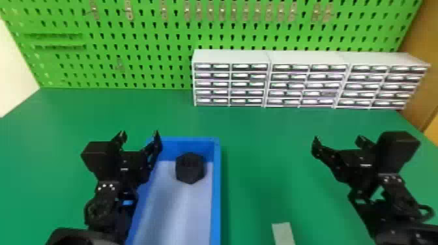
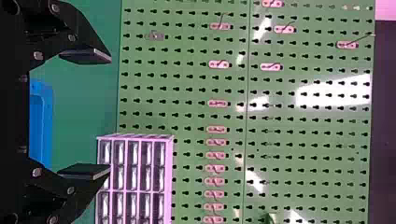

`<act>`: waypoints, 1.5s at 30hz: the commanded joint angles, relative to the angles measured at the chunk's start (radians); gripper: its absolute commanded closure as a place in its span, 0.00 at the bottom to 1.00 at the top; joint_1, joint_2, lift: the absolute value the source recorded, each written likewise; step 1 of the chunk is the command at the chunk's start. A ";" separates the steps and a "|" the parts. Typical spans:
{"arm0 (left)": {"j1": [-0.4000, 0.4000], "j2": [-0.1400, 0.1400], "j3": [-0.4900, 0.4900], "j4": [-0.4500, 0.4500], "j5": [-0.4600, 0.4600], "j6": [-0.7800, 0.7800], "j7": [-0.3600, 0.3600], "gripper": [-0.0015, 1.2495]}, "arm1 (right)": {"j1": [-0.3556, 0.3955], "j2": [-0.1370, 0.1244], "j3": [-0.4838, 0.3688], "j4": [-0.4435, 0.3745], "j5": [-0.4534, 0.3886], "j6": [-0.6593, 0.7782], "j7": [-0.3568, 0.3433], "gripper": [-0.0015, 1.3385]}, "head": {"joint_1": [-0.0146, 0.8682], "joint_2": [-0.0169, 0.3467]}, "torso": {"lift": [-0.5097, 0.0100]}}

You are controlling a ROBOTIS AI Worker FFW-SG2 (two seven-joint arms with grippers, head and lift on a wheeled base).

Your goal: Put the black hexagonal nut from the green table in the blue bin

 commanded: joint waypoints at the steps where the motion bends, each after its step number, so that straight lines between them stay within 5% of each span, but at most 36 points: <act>1: 0.001 0.000 -0.001 -0.002 0.000 0.000 0.000 0.34 | 0.002 0.001 -0.002 0.000 -0.002 0.000 -0.001 0.08 | 0.76 0.20 | 0.80; 45: 0.001 0.000 0.000 -0.011 -0.003 0.000 0.000 0.34 | 0.012 0.001 0.009 -0.002 -0.003 -0.001 0.000 0.08 | 0.76 0.20 | 0.80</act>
